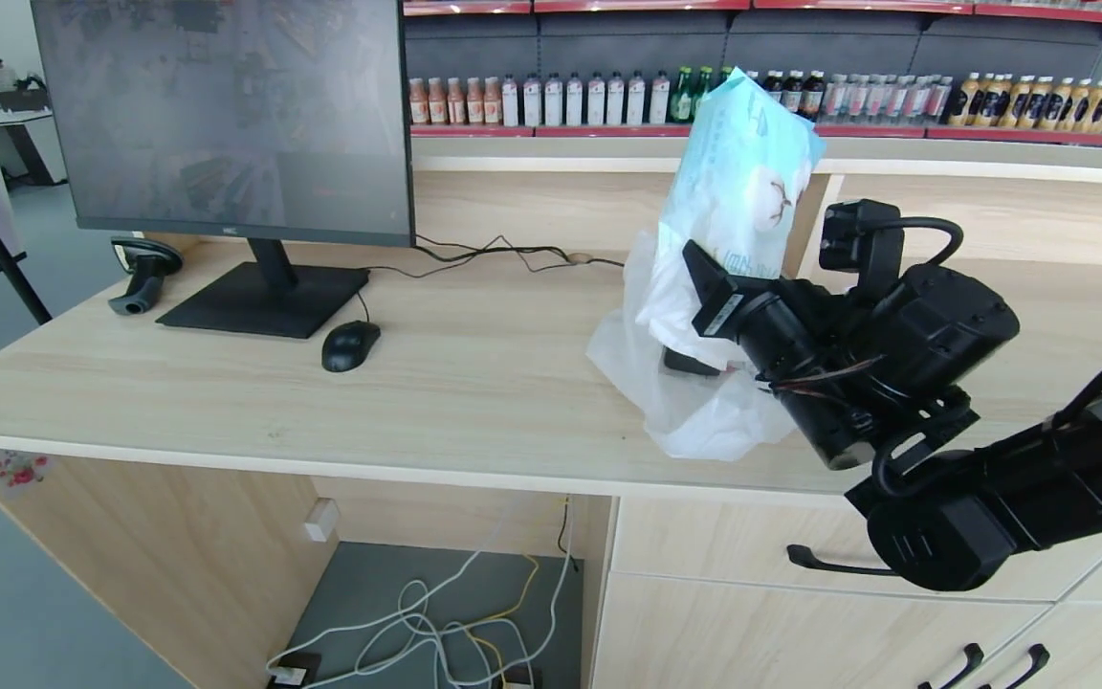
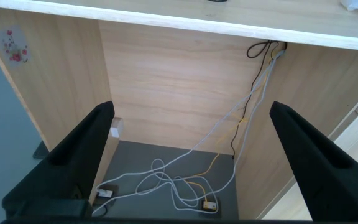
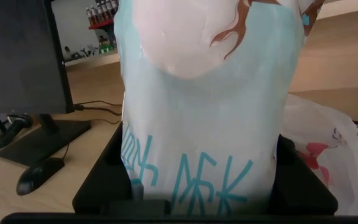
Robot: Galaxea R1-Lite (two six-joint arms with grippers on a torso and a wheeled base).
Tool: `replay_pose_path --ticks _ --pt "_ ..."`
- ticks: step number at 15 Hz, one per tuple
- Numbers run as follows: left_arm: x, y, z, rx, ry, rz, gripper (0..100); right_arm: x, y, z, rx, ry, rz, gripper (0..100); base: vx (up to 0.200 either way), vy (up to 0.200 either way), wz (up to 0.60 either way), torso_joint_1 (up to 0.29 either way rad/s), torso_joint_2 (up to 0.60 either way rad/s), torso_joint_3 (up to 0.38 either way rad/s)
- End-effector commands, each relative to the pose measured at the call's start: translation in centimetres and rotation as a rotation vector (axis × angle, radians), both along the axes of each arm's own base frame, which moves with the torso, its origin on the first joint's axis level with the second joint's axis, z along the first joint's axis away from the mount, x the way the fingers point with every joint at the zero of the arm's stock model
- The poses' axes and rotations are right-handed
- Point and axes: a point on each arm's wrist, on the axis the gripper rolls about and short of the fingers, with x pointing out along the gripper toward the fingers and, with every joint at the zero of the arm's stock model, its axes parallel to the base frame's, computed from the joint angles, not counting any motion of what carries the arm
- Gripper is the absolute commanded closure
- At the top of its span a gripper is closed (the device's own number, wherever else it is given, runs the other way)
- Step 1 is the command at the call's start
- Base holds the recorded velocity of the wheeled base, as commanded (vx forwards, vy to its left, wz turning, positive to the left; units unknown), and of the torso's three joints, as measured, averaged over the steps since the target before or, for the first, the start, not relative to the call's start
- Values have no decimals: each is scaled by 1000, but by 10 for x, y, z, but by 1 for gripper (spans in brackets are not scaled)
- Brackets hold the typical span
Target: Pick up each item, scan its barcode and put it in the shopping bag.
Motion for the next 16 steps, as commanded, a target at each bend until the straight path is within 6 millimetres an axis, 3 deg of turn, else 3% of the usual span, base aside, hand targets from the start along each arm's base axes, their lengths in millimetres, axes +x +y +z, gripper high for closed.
replay_pose_path --ticks 1,6,10,16 --pt "0 0 0 0 -1 1 0 -6 -14 -11 -44 43 -27 100 0 0 0 0 0 0" --pt "0 0 0 0 -1 1 0 -5 -31 -6 -107 42 -78 100 0 0 0 0 0 0" --pt "0 0 0 0 -1 1 0 -5 -44 -8 -178 155 -79 100 0 0 0 0 0 0" --pt "0 0 0 0 -3 1 0 -5 -44 -21 -228 251 -46 100 0 0 0 0 0 0"
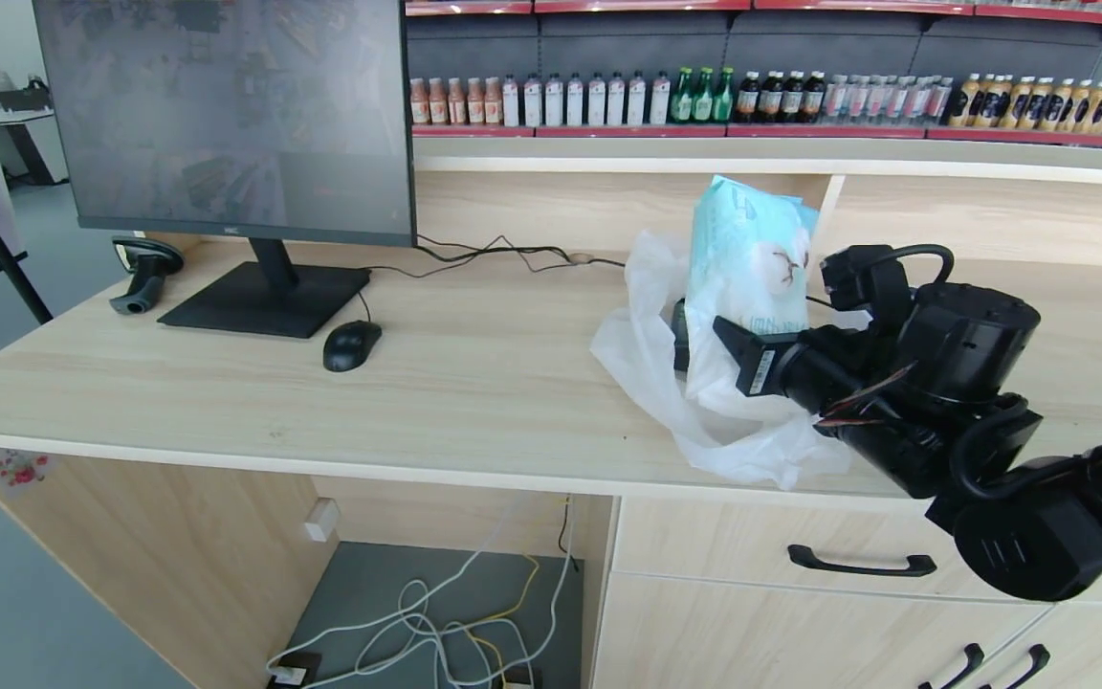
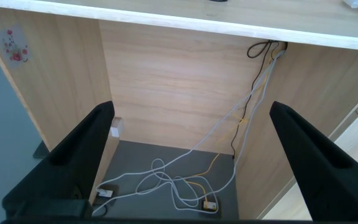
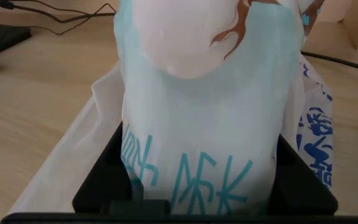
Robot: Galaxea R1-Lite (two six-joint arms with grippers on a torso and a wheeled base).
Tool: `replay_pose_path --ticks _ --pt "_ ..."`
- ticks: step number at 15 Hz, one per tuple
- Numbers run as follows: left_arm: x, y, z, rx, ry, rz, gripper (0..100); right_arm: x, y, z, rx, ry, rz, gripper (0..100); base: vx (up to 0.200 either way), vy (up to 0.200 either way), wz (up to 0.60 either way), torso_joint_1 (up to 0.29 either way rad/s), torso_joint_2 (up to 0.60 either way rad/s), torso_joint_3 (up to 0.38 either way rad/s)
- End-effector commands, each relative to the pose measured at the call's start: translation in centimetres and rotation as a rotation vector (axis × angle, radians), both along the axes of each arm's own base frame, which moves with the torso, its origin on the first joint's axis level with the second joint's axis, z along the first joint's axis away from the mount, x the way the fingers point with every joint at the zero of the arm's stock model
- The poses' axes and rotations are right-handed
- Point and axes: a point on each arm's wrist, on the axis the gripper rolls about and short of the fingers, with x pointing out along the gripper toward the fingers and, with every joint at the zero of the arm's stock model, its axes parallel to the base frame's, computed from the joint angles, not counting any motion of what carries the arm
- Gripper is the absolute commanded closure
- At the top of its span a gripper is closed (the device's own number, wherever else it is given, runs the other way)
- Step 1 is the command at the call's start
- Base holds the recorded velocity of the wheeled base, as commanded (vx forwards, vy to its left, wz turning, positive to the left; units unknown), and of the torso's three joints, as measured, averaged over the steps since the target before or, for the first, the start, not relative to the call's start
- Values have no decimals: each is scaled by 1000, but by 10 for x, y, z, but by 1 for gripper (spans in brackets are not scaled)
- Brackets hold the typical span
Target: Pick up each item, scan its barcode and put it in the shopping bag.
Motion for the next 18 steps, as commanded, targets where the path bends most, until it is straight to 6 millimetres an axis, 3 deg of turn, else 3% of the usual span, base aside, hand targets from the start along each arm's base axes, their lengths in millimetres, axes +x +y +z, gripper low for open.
replay_pose_path --ticks 1,9,10,18 --pt "0 0 0 0 -1 1 0 -1 0 1 3 -3 1 100 0 0 0 0 0 0" --pt "0 0 0 1 -1 1 0 -6 -1 -17 -12 37 -1 100 0 0 0 0 0 0" --pt "0 0 0 1 -1 1 0 -5 -1 -18 -12 38 -1 0 0 0 0 0 0 0" --pt "0 0 0 1 0 1 0 3 0 -4 23 -35 -8 0 0 0 0 0 0 0"
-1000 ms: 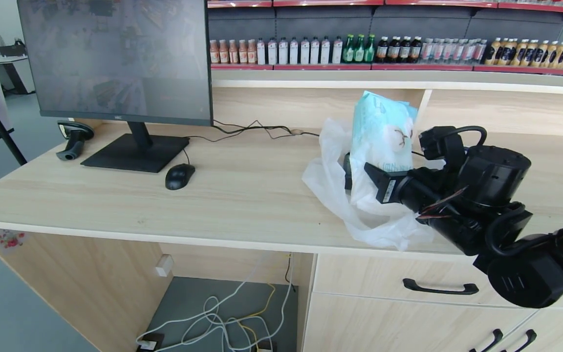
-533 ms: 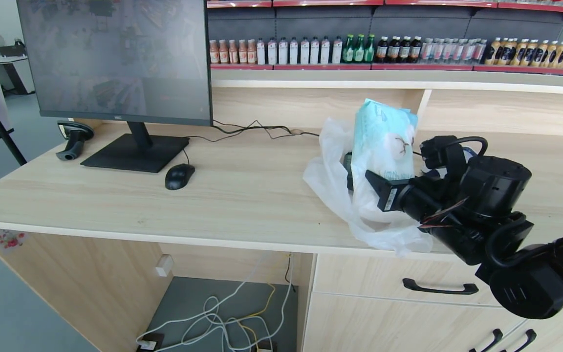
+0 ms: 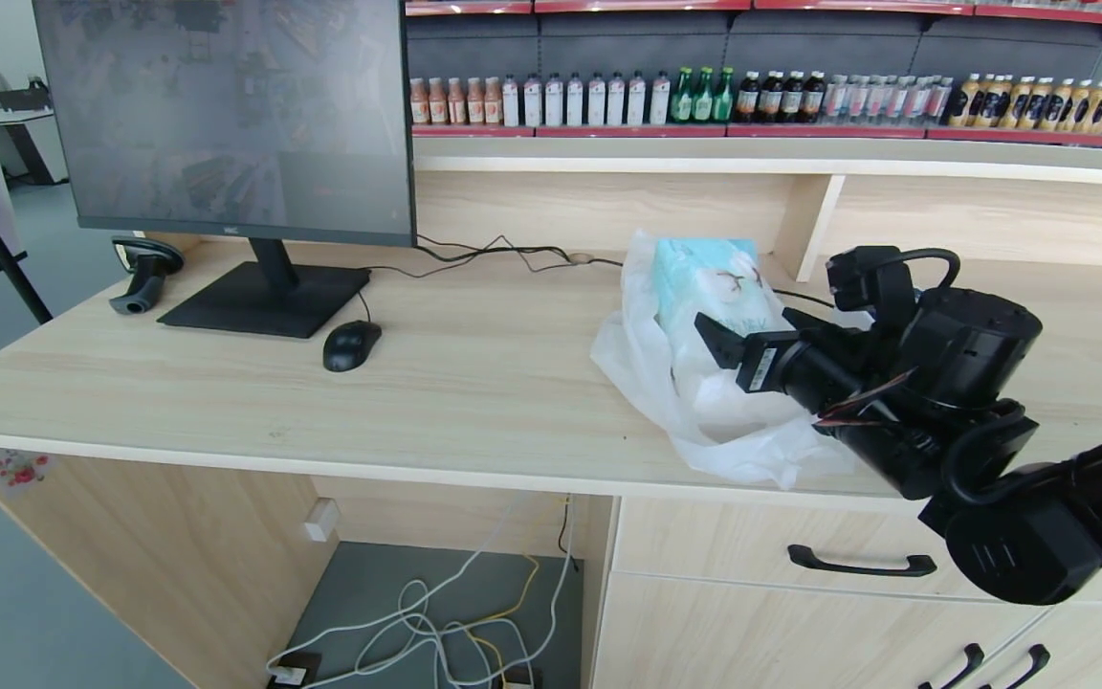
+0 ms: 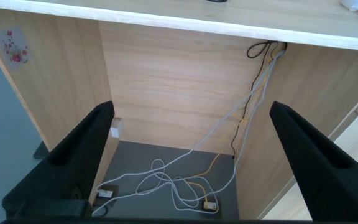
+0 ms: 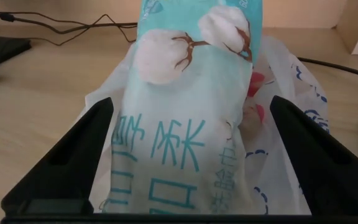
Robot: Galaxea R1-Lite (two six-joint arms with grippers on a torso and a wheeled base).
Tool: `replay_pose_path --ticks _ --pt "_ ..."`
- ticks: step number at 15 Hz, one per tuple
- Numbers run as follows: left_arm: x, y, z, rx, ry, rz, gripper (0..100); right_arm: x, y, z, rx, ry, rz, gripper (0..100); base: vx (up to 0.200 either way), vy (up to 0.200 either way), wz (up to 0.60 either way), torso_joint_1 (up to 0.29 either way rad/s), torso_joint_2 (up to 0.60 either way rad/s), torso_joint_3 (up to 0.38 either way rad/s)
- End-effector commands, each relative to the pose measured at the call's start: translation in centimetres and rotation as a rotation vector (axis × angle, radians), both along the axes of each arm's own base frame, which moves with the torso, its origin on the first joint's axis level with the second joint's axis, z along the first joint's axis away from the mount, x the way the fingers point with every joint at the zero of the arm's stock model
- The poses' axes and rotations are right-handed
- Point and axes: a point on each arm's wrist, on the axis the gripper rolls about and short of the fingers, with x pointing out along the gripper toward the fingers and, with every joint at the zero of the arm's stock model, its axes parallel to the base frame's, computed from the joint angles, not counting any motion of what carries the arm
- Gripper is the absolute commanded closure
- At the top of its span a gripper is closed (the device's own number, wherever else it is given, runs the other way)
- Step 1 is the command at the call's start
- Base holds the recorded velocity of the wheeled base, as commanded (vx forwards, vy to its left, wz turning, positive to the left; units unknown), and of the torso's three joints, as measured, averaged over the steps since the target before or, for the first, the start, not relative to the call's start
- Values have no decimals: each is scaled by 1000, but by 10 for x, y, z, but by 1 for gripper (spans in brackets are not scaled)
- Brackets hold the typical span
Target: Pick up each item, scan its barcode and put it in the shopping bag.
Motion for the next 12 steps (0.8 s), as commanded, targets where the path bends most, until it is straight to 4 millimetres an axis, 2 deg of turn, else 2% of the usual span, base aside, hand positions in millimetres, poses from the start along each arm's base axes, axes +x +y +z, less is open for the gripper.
replay_pose_path --ticks 1,4,7,9,12 --pt "0 0 0 0 -2 -1 0 1 -2 -1 2 -5 -6 0 0 0 0 0 0 0" --pt "0 0 0 -2 -2 1 0 -2 -1 7 23 -69 -2 0 0 0 0 0 0 0" --pt "0 0 0 0 0 1 0 -22 -6 9 27 -140 5 0 0 0 0 0 0 0" --pt "0 0 0 0 1 1 0 -46 -17 9 35 -166 3 0 0 0 0 0 0 0" --pt "0 0 0 0 1 1 0 -103 -43 0 15 -137 2 0 0 0 0 0 0 0"
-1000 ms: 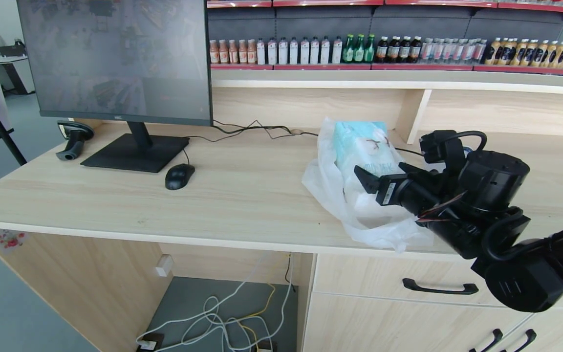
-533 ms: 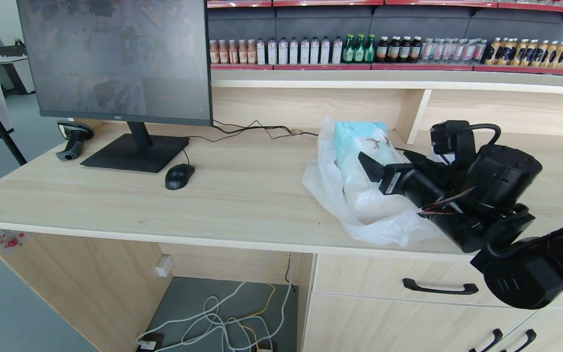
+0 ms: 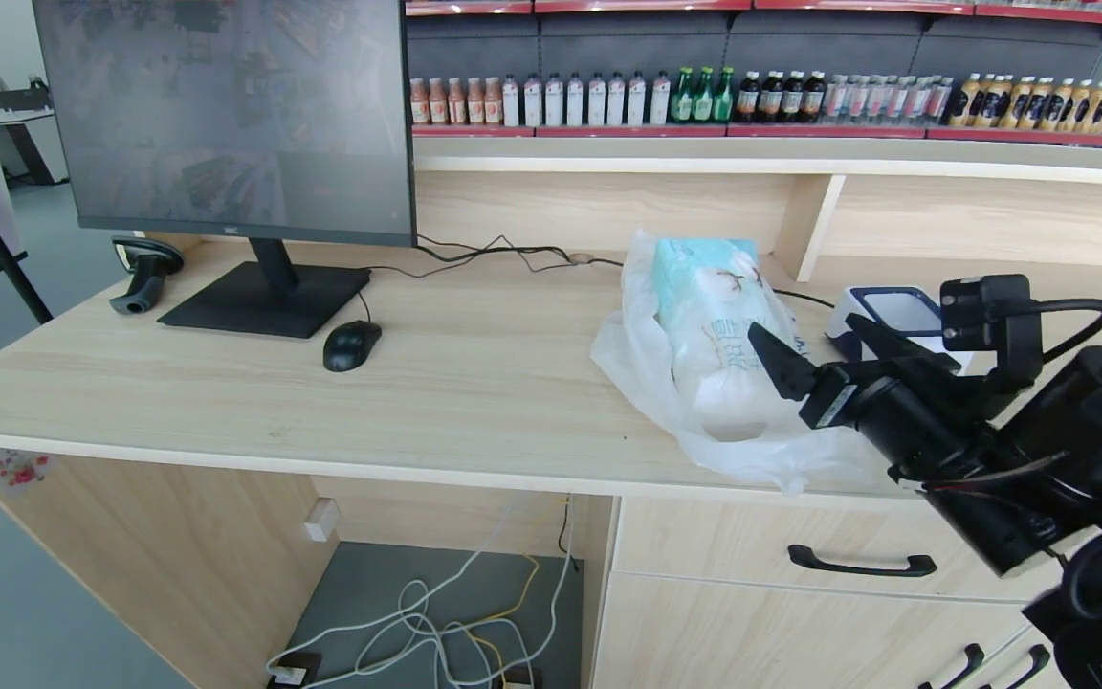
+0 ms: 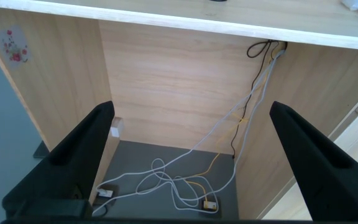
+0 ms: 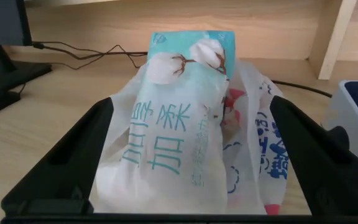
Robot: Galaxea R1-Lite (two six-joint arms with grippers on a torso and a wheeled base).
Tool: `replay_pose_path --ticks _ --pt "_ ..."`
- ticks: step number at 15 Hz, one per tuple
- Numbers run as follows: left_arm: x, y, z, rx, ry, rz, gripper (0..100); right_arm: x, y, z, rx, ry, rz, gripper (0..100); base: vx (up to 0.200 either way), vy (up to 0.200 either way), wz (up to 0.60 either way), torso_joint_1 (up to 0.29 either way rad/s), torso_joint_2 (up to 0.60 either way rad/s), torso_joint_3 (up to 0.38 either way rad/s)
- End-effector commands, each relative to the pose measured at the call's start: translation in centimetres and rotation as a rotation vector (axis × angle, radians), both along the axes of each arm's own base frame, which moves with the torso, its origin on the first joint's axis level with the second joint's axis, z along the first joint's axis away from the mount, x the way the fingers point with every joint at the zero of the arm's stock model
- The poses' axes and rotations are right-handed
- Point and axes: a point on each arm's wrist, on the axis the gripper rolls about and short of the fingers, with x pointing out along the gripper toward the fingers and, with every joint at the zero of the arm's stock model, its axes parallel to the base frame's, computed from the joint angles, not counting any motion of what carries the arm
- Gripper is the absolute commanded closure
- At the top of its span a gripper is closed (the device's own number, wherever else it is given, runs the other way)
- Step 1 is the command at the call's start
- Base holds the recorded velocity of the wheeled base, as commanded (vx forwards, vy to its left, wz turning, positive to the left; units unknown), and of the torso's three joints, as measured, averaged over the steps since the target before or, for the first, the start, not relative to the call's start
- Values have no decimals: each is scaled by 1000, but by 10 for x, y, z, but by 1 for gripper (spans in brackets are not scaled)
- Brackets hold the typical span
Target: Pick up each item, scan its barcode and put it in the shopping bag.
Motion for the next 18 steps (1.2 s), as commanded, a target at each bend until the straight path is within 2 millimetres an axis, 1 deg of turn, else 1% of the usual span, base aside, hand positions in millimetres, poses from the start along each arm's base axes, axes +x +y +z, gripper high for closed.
replay_pose_path --ticks 1,2,3,4,6,8,9,10,11,13,14,18 --pt "0 0 0 -1 -1 0 0 -61 -28 -1 2 -5 -1 0 0 0 0 0 0 0" --pt "0 0 0 -1 -1 0 0 -82 -38 -7 -9 19 -3 0 0 0 0 0 0 0" --pt "0 0 0 -1 -1 0 0 -95 -44 -11 -16 26 -2 0 0 0 0 0 0 0" --pt "0 0 0 -1 -1 0 0 -113 -50 -8 -11 -1 6 0 0 0 0 0 0 0" --pt "0 0 0 -1 -1 0 0 -125 -55 -3 -20 -17 5 0 0 0 0 0 0 0" --pt "0 0 0 -1 -1 0 0 -142 -59 -8 -51 49 45 0 0 0 0 0 0 0" --pt "0 0 0 -1 -1 0 0 -160 -62 -14 -94 105 104 0 0 0 0 0 0 0" --pt "0 0 0 -1 -1 0 0 -171 -63 -20 -141 140 151 0 0 0 0 0 0 0" --pt "0 0 0 -1 -1 0 0 -186 -71 -29 -202 182 183 0 0 0 0 0 0 0" --pt "0 0 0 0 1 0 0 -201 -79 -41 -273 228 217 0 0 0 0 0 0 0" --pt "0 0 0 0 1 0 0 -213 -86 -50 -302 252 255 0 0 0 0 0 0 0" --pt "0 0 0 -3 1 0 0 -236 -105 -71 -316 282 267 0 0 0 0 0 0 0"
